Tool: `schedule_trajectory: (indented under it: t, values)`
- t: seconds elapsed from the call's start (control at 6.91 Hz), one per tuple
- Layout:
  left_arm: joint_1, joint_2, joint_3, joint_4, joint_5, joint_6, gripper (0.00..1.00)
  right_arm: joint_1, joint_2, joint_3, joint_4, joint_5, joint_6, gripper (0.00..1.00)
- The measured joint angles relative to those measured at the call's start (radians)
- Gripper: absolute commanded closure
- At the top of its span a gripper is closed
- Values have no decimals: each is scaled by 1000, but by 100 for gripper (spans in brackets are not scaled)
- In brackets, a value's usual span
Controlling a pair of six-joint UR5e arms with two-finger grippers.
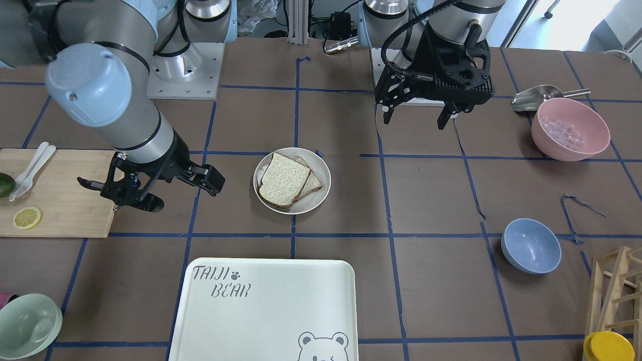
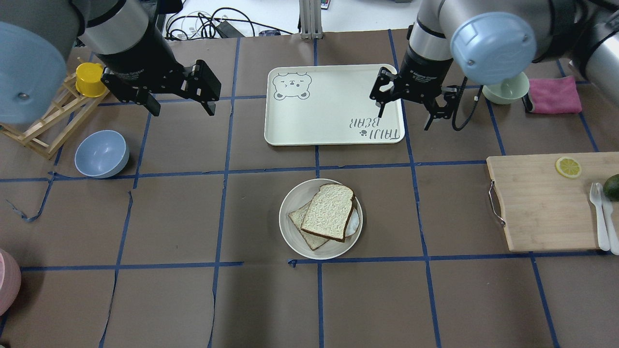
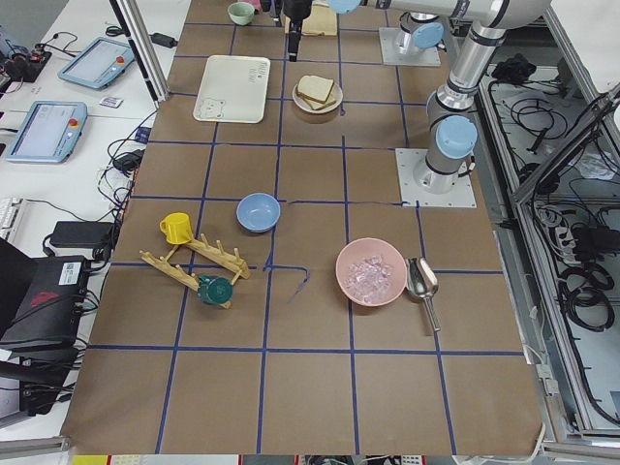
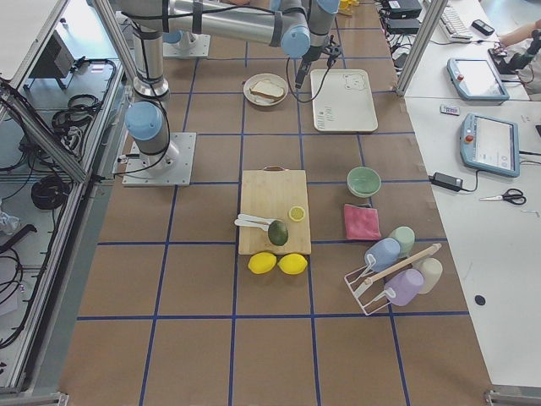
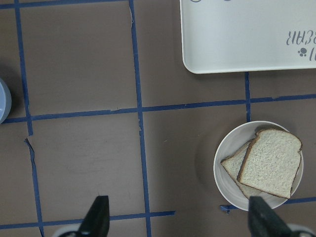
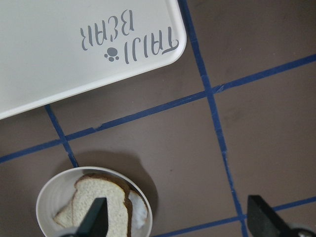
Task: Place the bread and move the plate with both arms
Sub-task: 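Raise the right gripper away while the left arm reaches to the plate rim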
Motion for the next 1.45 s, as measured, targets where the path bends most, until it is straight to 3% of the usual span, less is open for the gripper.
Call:
schedule_trajectory:
  t: [0.43, 1.01, 1.45]
  values:
    - [-80, -40, -66, 23, -4, -238, 0, -15, -122, -4, 82, -117, -318, 0]
    - [-157, -129, -412, 440, -54, -345, 0, -13, -163, -5, 74, -136, -345, 0]
    - [-183, -186, -524, 537, -85, -407, 0, -13, -188, -4, 68, -95, -353, 0]
